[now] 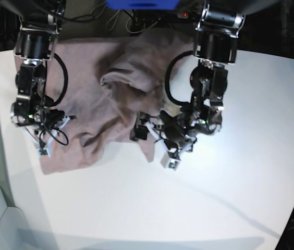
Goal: Layout the t-shirt on the table in an organized manner, then fold the t-shirt properly
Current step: 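Lift the shirt side with the left gripper and fold it toward the right gripper, then pull the folded side back with the left gripper to straighten the fold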
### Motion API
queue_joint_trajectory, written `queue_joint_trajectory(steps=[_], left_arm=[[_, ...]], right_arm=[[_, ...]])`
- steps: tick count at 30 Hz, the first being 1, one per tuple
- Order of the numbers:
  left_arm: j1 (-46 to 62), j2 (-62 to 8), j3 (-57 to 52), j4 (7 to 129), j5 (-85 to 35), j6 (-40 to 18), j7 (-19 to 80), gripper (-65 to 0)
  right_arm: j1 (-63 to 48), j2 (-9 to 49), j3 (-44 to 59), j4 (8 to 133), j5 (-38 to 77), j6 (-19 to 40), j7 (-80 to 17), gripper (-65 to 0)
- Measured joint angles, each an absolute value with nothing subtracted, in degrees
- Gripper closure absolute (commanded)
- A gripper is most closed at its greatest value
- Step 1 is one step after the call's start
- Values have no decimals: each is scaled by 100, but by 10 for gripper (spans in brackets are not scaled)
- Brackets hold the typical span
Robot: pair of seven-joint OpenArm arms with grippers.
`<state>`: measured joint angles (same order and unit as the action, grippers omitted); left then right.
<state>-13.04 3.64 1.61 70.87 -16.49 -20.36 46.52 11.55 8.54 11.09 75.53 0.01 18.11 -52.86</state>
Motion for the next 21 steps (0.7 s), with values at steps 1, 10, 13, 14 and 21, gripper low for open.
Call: queue_joint_trajectory(steps=[1,10,13,14,21], left_arm=[[-1323,364,180,6917,-1653,-2018,4576,-650],[-1500,399,202,6416,-1669,-2038,4388,-403],[-1494,401,202,6416,-1671,-2038,4388,-232],[-1498,401,202,6416,-1671,-2036,4386,-184],[-1476,403,169,6598,-1667,-2036,4407,0]], right_arm=[[1155,854,1109,7553,1,1811,-5286,0],[1168,851,1109,7553,1,1811,-5290,0],[1170,851,1107,7553,1,1813,-5295,0],[1170,851,1109,7553,-1,1813,-5295,0],[1170,851,1109,7553,-1,1815,-5240,0]])
